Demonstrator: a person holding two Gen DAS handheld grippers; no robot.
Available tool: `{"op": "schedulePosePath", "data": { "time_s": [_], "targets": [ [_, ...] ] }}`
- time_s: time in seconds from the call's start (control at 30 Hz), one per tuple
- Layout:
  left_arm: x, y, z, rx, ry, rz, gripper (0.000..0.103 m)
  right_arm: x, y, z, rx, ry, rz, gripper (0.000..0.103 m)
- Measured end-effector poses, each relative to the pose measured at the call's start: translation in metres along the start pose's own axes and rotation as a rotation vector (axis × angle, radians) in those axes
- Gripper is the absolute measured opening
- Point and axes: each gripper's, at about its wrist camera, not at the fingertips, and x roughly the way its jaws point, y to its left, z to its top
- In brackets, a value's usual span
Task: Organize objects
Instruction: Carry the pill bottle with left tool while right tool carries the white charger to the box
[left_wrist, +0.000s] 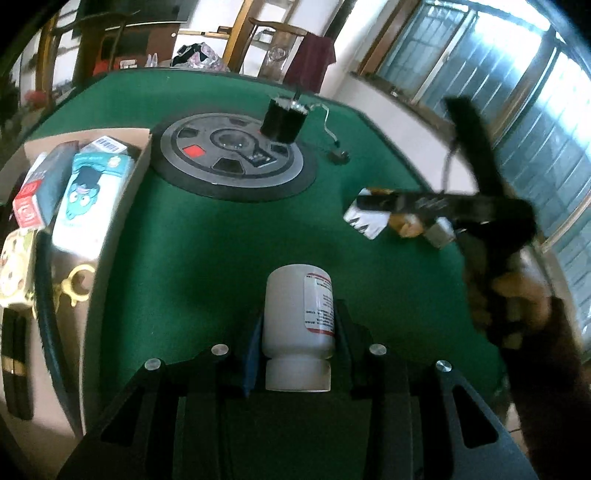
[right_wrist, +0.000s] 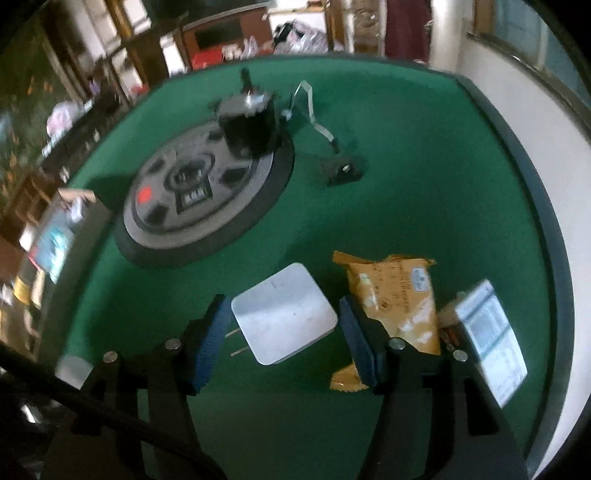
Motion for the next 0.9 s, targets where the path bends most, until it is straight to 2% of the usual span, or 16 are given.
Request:
{"op": "schedulePosePath", "data": {
  "time_s": [0.1,0.27,0.33,0.67,0.73,0.9],
  "targets": [
    [-0.008,0.005,-0.001,-0.016,-0.012,-0.015,0.03,0.008,0.012,-0.001,-0.07,0.019,-0.038,0.072],
    [-0.017,0.017,-0.005,-0.049,-0.026,-0.015,0.03,0.017,0.025,-0.005,-0.116,0.039,-0.11,0.069],
    [-0.021,0.022,-0.006,-0.063,-0.027,-0.016,0.03,0.017,0.024,-0.007,-0.099,0.033,-0.11,0.069],
    [-0.074,0.058,-0.012,-0.119,-0.115,0.015,0.03,-0.019,0.03,-0.015,0.016,-0.02,0.041,0.069],
    [-0.094,0.072,-0.014,-0.133,-0.149,0.054,0.03,-0.034,0.043,-0.016,0.01,-0.039,0.082,0.069],
    [-0.128,0.119,-0.023,-0.19,-0.197,0.209,0.031,-0.055,0.09,-0.016,-0.042,-0.062,0.207,0.069]
  ]
}}
